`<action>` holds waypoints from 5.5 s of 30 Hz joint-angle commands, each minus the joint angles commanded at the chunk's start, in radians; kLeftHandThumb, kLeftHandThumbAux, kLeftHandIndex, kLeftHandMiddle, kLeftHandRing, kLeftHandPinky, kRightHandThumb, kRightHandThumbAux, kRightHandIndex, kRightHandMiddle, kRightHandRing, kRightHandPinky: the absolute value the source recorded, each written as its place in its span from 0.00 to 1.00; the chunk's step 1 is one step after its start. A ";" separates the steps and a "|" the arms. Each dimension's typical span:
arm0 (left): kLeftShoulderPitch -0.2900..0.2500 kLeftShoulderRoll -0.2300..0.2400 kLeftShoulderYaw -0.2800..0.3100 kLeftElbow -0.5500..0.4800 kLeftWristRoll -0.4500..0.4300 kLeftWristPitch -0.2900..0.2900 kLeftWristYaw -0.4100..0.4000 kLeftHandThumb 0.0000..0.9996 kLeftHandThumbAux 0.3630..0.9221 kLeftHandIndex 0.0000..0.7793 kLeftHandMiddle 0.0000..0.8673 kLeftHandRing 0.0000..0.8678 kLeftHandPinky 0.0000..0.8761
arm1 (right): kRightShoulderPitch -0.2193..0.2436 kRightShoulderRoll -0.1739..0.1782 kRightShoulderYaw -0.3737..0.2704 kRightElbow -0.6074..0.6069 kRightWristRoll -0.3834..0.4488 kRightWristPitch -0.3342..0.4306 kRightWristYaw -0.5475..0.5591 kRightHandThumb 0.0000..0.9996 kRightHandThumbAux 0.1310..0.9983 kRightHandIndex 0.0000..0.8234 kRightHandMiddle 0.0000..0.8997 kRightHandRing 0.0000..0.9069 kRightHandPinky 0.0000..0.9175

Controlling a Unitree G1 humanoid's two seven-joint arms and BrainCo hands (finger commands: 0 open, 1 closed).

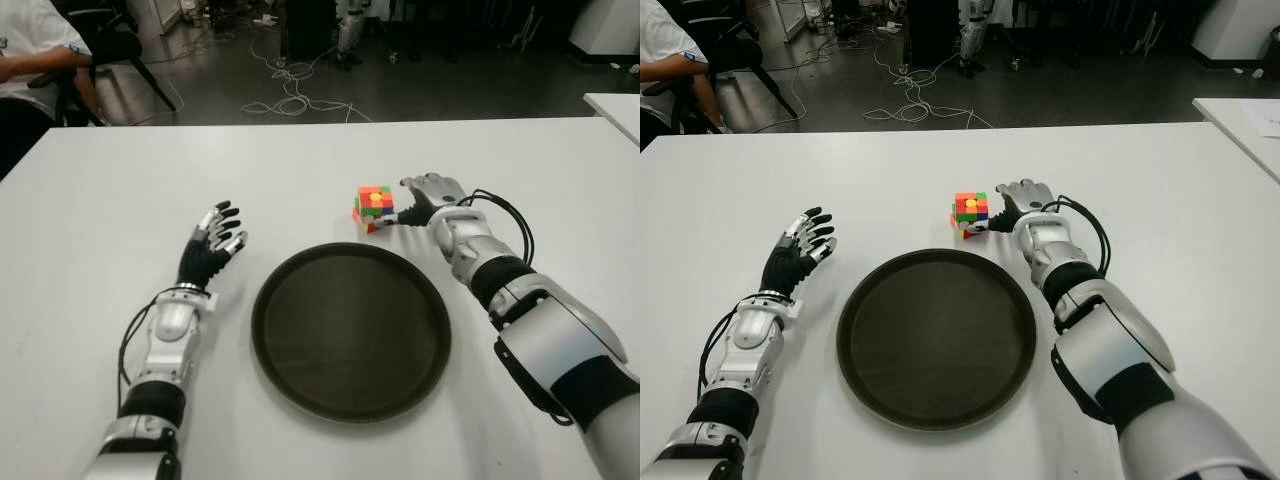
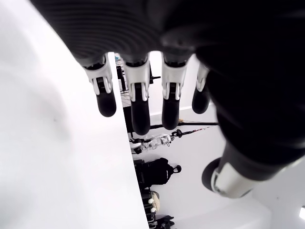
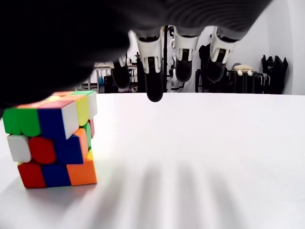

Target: Pick up the Rubik's Cube and put it in the plate

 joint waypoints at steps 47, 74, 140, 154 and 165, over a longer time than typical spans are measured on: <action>-0.012 -0.021 -0.006 0.006 0.017 0.001 0.042 0.05 0.64 0.16 0.22 0.19 0.17 | 0.008 0.069 0.048 -0.009 -0.028 -0.044 -0.099 0.00 0.22 0.00 0.00 0.00 0.00; -0.018 -0.019 -0.018 0.035 0.029 -0.044 0.034 0.06 0.58 0.15 0.20 0.18 0.13 | 0.064 0.066 0.073 0.006 -0.030 -0.106 -0.228 0.03 0.32 0.00 0.00 0.00 0.03; 0.013 -0.019 -0.036 -0.020 0.033 -0.033 0.043 0.05 0.51 0.16 0.20 0.16 0.10 | 0.041 -0.041 0.079 -0.033 -0.033 -0.282 0.037 0.00 0.49 0.11 0.19 0.26 0.35; 0.024 -0.023 -0.035 -0.047 0.024 -0.015 0.033 0.05 0.54 0.14 0.20 0.17 0.12 | 0.042 -0.041 0.095 -0.032 -0.040 -0.277 0.021 0.00 0.50 0.11 0.18 0.25 0.35; 0.029 -0.023 -0.036 -0.058 0.030 -0.003 0.043 0.07 0.57 0.14 0.20 0.18 0.13 | 0.047 -0.044 0.095 -0.039 -0.032 -0.279 0.027 0.00 0.49 0.10 0.18 0.26 0.35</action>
